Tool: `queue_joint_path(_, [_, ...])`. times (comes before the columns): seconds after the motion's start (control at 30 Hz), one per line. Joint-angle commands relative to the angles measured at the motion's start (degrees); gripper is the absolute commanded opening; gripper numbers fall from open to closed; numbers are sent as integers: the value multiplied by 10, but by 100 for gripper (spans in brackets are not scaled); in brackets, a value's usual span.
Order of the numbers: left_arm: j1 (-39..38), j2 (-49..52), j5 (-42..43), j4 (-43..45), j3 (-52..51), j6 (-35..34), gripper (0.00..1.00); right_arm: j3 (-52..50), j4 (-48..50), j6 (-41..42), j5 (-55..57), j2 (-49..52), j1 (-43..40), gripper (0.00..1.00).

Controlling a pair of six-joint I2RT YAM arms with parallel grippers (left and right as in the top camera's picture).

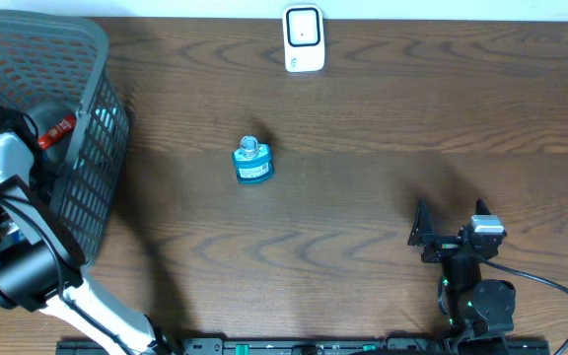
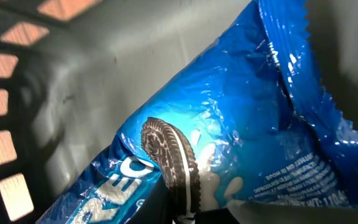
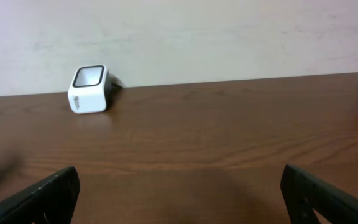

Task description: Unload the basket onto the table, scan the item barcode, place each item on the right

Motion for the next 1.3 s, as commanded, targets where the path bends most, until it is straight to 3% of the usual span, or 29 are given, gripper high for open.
queue_joint_path(0.0, [5,-52,24,-6,18,3,7,-1,-2,-8,7,-1,5,99])
queue_joint_path(0.27, [4,-213,40,33,32,3,7,-1,-2,-8,7,-1,5,99])
queue_joint_path(0.67, [4,-419,172,94,32,3,7,-1,-2,-8,7,-1,5,99])
queue_joint_path(0.8, [4,-468,257,111,32,3,7,-1,-2,-8,7,-1,5,99])
queue_joint_path(0.93, [-5,-504,411,140,32,3,7,-1,-2,-8,7,-1,5,99])
queue_joint_path(1.03, [-38,-520,507,162,32,1,7,-1,-2,-8,7,-1,5,99])
queue_joint_path(1.27, [-202,-517,597,169,32,-14,7,-1,-2,-8,7,-1,5,99])
